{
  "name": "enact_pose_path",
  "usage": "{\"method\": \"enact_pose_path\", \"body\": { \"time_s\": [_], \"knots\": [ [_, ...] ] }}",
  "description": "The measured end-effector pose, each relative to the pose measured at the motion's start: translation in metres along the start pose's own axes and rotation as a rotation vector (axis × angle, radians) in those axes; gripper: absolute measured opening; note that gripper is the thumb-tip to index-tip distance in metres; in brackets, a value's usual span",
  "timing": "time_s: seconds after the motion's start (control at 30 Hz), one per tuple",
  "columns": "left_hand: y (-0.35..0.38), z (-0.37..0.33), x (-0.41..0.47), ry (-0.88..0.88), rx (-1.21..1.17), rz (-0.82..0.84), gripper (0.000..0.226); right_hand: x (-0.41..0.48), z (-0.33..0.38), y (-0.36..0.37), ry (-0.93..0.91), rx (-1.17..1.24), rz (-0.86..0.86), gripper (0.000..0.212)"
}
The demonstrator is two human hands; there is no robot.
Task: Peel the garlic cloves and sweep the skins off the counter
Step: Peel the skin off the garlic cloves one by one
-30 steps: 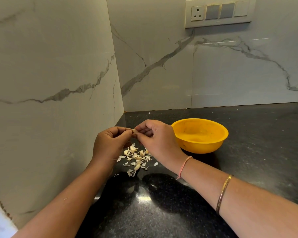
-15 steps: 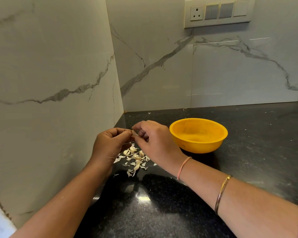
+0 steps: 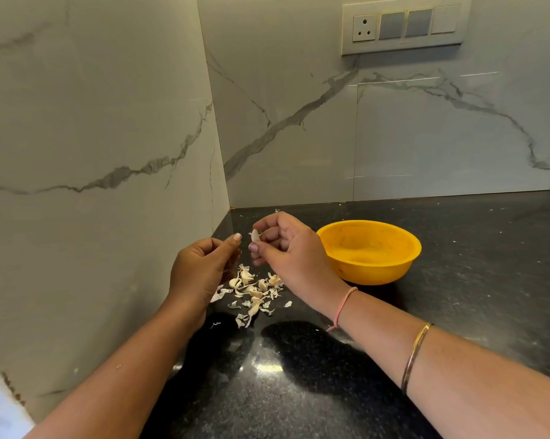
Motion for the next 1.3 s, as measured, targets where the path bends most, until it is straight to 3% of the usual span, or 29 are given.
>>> {"method": "enact_pose_path", "body": {
  "time_s": [0.27,0.6,0.77,0.97,1.13,1.3],
  "knots": [
    [0.0045,-0.0054,-0.0037,0.093,-0.063,0.165,0.005,-0.0012,-0.0021,0.0005,-0.043,-0.117,0.003,0.023],
    [0.0044,-0.002,-0.0018,0.032,-0.101,0.183,0.005,-0.0015,-0.0008,0.0017,-0.036,-0.1,0.048,0.023],
    [0.0047,0.0001,0.0002,0.015,-0.034,0.213,0.008,-0.0017,0.0,0.001,-0.005,-0.01,0.039,0.02],
    [0.0029,0.003,0.0016,0.02,0.114,0.12,0.008,-0.0009,0.0008,-0.0057,0.069,0.291,0.018,0.017],
    [0.0012,-0.0005,0.0001,0.061,0.113,0.093,0.029,-0.0014,0.0021,-0.0033,0.084,0.335,0.055,0.02],
    [0.0014,-0.0012,0.0006,0.037,0.035,0.054,0.023,-0.0019,0.0022,-0.0021,0.113,0.377,0.078,0.02]
  ]
}}
Point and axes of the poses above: each hand's wrist, its own x-axis towards the middle knuckle, its own y-axis out of the palm, z = x × y, the point moved 2 cm from there along x, towards the middle knuckle, and after that the axes turned 14 degrees about z, right-handed, at the moved point
